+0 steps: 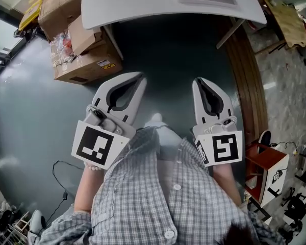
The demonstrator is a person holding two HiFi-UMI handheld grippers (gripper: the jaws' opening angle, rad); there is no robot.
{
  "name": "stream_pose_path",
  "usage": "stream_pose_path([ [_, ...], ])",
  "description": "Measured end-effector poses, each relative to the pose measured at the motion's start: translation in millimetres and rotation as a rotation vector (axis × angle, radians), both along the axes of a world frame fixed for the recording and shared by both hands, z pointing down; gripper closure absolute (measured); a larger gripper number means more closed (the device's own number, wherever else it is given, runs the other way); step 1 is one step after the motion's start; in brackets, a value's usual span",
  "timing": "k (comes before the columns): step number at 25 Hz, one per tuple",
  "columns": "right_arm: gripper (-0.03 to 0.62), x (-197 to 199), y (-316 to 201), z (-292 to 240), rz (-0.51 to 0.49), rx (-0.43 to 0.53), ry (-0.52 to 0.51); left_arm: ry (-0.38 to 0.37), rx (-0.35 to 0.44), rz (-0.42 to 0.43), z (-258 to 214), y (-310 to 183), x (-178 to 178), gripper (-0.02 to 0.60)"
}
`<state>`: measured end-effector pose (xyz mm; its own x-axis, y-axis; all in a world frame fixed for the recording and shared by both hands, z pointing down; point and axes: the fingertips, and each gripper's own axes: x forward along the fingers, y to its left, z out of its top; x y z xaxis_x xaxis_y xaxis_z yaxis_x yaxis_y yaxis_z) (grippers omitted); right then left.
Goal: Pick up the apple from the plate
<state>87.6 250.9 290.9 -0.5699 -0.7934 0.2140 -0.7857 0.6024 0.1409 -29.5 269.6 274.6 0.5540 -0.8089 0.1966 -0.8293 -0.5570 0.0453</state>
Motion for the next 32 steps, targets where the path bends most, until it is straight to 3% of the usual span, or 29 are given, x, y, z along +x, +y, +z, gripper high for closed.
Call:
stream_pose_path([
  [18,0.565,40,-34,7,0.097,0.005,-0.015,-0.006,0.022,0.052,3,-39,27,0.571],
  [32,0.565,47,-105,9,0.206,-0.002,0.007,0.008,0.015,0.168,6,-132,38,0.571],
])
